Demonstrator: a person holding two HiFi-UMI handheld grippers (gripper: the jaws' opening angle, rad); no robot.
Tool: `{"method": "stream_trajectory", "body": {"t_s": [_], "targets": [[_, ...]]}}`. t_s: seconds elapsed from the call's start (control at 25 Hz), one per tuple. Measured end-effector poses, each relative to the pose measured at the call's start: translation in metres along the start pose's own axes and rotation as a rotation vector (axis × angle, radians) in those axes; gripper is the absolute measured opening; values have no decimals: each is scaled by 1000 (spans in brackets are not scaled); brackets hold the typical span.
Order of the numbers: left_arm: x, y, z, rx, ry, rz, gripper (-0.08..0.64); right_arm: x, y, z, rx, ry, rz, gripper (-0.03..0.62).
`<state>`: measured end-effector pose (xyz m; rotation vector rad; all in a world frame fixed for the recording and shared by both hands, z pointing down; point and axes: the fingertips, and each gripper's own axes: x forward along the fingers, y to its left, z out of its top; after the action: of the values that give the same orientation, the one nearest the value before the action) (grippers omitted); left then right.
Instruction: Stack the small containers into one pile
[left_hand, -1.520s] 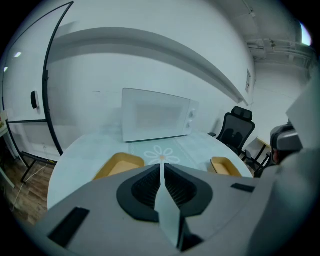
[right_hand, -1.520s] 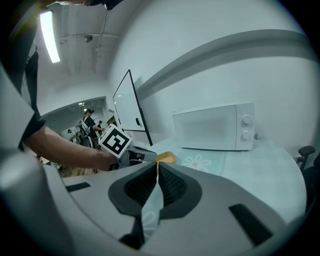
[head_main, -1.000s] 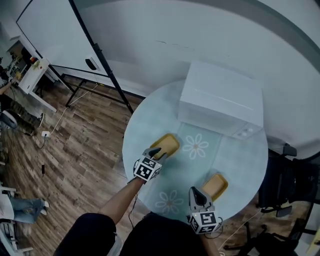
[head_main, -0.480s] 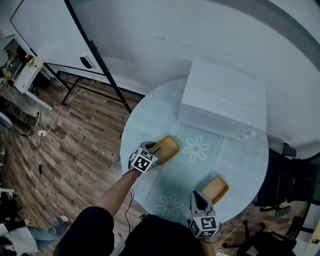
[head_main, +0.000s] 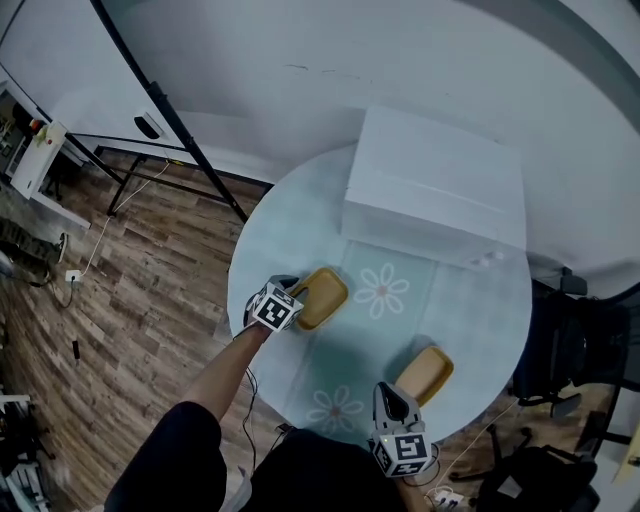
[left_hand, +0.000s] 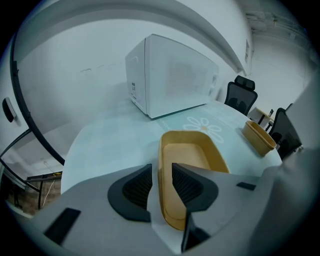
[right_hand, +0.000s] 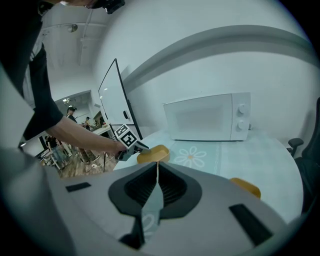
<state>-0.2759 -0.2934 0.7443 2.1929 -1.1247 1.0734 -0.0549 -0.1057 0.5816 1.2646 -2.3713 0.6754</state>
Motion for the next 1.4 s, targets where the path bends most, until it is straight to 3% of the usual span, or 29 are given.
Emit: {"method": "stream_trajectory", "body": {"t_s": [0.16, 0.32, 0.4, 1.12, 1.4], "targets": [[6, -1, -1, 10, 23, -23, 126, -1, 2, -2, 9, 1, -9, 26], [8, -4, -3, 20, 42, -33, 43, -5, 0, -5, 20, 0, -20, 26], [8, -6, -2, 8, 38, -47, 40, -6, -2, -7, 23, -2, -22, 26], [-39, -53, 37, -237, -123, -131, 29, -22, -1, -7, 9, -28, 24, 26], [-46, -90, 46, -266, -126, -156, 29, -36, -2, -9, 7, -51, 31, 26]]}}
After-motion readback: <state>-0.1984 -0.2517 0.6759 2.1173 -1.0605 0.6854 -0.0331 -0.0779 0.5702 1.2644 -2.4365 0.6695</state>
